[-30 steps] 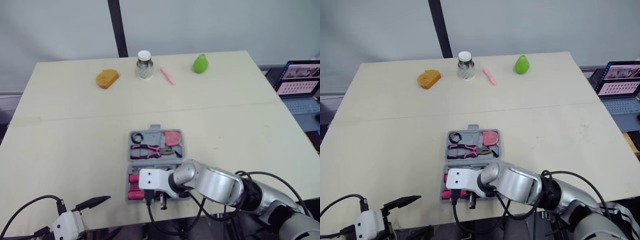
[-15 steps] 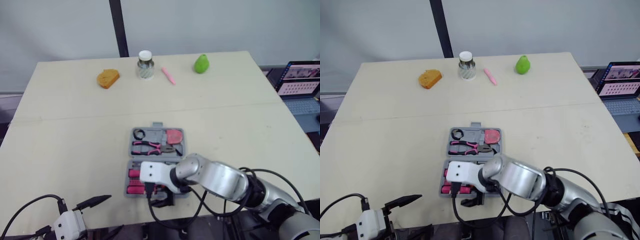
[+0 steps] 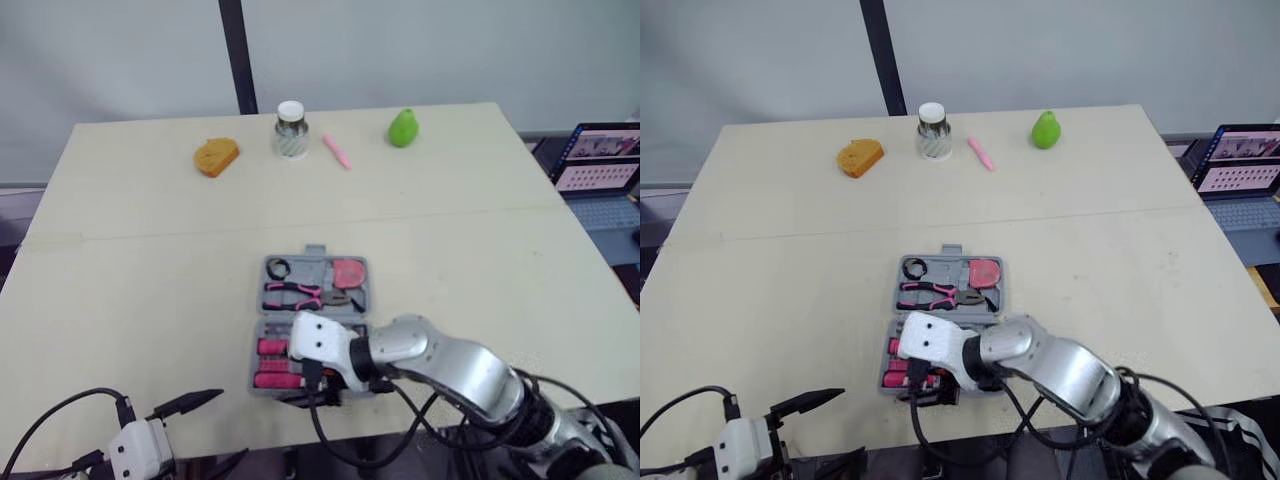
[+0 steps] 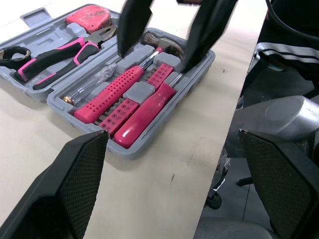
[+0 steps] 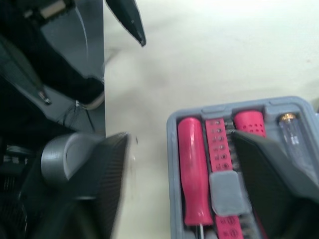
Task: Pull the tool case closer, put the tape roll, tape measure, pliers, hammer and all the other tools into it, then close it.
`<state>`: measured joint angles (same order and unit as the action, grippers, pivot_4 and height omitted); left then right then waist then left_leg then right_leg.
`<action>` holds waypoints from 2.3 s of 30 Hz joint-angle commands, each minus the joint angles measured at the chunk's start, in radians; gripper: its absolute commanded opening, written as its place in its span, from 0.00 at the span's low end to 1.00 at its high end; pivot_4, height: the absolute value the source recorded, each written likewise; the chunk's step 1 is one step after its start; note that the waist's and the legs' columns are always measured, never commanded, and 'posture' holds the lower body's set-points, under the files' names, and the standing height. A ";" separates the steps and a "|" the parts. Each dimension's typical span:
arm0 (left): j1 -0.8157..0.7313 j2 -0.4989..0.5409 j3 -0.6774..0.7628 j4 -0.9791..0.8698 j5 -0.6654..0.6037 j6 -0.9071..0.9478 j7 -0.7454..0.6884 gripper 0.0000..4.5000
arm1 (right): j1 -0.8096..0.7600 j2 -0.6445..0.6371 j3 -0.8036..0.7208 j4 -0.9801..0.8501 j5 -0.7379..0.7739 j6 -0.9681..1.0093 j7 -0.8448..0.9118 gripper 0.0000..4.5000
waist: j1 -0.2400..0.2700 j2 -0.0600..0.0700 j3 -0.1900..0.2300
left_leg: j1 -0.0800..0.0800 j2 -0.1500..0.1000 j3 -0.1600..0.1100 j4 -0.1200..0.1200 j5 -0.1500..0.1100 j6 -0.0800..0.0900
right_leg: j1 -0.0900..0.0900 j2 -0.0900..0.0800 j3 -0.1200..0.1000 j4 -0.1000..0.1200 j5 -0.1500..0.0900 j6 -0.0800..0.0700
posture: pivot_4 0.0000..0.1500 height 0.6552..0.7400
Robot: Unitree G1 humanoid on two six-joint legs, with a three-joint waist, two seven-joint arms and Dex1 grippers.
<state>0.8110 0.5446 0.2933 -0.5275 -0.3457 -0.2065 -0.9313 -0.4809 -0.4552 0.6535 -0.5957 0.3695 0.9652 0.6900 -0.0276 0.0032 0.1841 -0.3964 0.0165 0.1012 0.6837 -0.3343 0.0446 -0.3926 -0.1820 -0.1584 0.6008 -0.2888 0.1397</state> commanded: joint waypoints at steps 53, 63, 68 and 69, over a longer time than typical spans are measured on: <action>-0.022 0.010 -0.029 -0.010 0.005 0.001 0.027 1.00 | 0.213 0.028 -0.061 0.219 -0.136 -0.306 0.136 0.01 | 0.003 -0.007 -0.004 | 0.004 0.001 0.001 0.000 0.000 0.000 | 0.002 0.000 0.000 0.001 0.000 0.000 | 1.00 1.00; -0.036 0.014 -0.034 -0.006 0.006 0.008 0.028 1.00 | 0.216 0.031 -0.078 0.231 -0.143 -0.309 0.138 0.01 | 0.003 -0.007 -0.005 | 0.004 0.001 0.001 0.000 0.000 -0.001 | 0.001 0.000 0.000 0.001 0.000 -0.001 | 1.00 1.00; -0.038 0.015 -0.035 -0.006 0.006 0.009 0.029 1.00 | 0.223 0.026 -0.070 0.236 -0.152 -0.310 0.136 0.01 | 0.003 -0.007 -0.005 | 0.004 0.001 0.001 0.000 0.000 -0.001 | 0.001 0.000 0.000 0.001 0.000 -0.001 | 1.00 1.00; -0.038 0.015 -0.035 -0.006 0.007 0.010 0.029 1.00 | 0.225 0.026 -0.069 0.237 -0.153 -0.310 0.137 0.01 | 0.003 -0.007 -0.005 | 0.004 0.001 0.001 0.000 0.000 -0.001 | 0.001 0.000 0.000 0.001 0.000 -0.001 | 1.00 1.00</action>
<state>0.7681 0.5533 0.2578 -0.5287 -0.3430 -0.1953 -0.9067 -0.2623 -0.4330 0.5826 -0.3486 0.2101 0.6610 0.8173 -0.0251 -0.0037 0.1796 -0.3928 0.0179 0.1026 0.6836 -0.3345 0.0441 -0.3911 -0.1819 -0.1580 0.6019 -0.2891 0.1391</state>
